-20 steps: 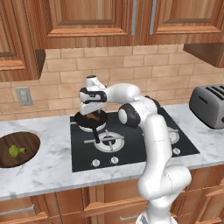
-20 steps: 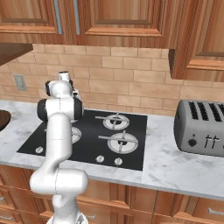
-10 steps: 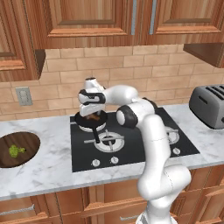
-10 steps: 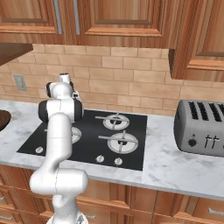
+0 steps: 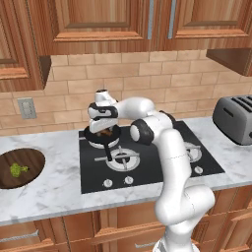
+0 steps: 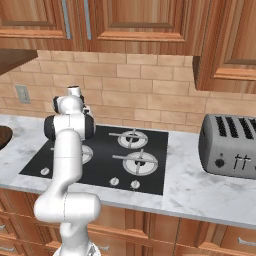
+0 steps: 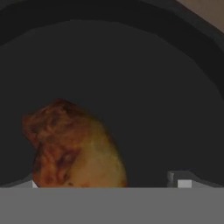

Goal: Place the chicken drumstick on the plate and place the broccoli on the same plate.

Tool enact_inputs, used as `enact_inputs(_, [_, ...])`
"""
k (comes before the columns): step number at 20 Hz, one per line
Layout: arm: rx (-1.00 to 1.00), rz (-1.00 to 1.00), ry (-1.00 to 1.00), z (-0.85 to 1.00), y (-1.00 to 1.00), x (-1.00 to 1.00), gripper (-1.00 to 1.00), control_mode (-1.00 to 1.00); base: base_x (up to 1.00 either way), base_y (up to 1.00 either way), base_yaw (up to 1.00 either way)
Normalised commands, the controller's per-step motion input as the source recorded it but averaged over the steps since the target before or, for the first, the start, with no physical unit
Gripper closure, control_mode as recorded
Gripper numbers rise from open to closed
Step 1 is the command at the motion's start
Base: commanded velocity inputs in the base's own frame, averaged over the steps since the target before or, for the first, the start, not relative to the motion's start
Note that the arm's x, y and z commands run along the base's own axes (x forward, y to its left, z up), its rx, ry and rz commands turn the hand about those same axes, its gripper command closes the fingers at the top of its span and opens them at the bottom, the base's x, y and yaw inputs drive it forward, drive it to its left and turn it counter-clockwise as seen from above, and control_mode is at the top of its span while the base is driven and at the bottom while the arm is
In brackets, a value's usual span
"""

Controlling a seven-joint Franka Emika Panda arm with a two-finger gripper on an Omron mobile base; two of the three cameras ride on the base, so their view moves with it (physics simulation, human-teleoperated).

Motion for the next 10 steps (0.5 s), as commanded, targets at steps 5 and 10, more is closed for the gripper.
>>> enact_inputs(5, [0.00, 0.00, 0.00, -0.10, 0.04, 0.01, 1.00, -1.00, 0.00, 0.00, 0.00])
enact_inputs(10, [0.00, 0.00, 0.00, 0.00, 0.00, 0.00, 1.00, -1.00, 0.00, 0.00, 0.00])
